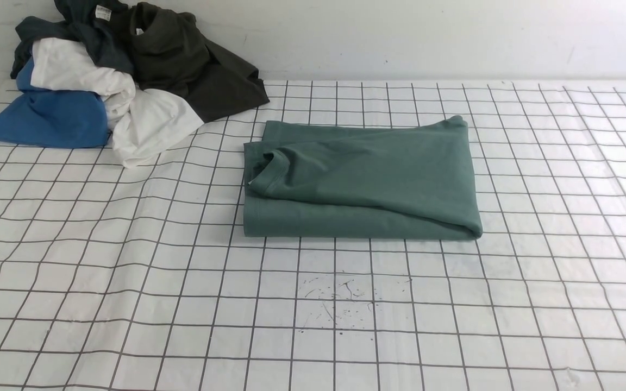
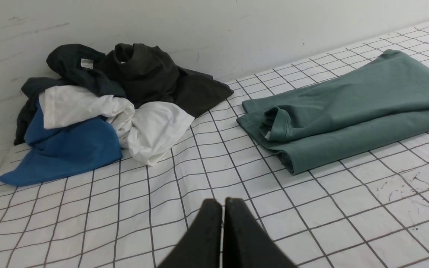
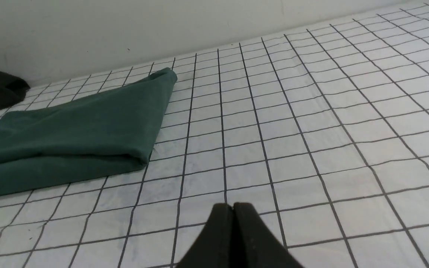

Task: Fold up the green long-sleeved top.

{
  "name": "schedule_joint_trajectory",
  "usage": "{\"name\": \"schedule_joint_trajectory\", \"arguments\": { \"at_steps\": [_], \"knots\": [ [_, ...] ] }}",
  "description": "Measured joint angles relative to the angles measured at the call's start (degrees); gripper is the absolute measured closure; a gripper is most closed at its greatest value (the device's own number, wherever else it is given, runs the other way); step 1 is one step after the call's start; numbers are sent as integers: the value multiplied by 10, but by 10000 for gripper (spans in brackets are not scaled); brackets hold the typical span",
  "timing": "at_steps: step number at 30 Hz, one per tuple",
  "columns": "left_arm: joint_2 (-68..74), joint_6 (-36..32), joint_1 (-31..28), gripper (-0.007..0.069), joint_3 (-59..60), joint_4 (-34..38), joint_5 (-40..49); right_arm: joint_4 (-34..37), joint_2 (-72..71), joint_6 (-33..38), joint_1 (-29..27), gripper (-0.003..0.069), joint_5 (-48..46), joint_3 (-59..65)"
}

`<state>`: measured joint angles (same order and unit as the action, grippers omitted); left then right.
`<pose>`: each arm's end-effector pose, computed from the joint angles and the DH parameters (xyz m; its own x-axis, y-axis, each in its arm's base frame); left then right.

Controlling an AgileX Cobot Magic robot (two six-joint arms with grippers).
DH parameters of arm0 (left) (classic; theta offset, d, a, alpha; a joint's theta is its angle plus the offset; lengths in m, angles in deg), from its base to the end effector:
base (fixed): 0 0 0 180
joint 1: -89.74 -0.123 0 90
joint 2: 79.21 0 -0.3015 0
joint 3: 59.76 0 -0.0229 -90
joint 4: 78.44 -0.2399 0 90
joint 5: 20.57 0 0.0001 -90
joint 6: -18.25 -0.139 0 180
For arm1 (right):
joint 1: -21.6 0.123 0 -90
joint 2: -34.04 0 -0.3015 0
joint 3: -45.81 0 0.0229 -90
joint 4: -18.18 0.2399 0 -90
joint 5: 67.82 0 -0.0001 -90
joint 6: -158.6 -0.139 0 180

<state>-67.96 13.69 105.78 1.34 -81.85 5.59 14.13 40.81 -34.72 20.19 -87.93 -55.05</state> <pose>0.0619 -0.0140 0.2558 -0.1070 0.1687 -0.9798 0.2678 0.9540 0.1350 0.0717 -0.0051 0.1602 -0.2634 0.1718 -0.9493 0.0928 0.9840 0.1524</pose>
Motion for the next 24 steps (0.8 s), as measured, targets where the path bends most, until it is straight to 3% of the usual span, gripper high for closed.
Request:
{"name": "schedule_joint_trajectory", "arguments": {
  "at_steps": [7,24],
  "knots": [
    [0,0,0,631,0,0,0,0,0,129,0,669,0,0],
    [0,0,0,631,0,0,0,0,0,140,0,669,0,0]
  ]
}}
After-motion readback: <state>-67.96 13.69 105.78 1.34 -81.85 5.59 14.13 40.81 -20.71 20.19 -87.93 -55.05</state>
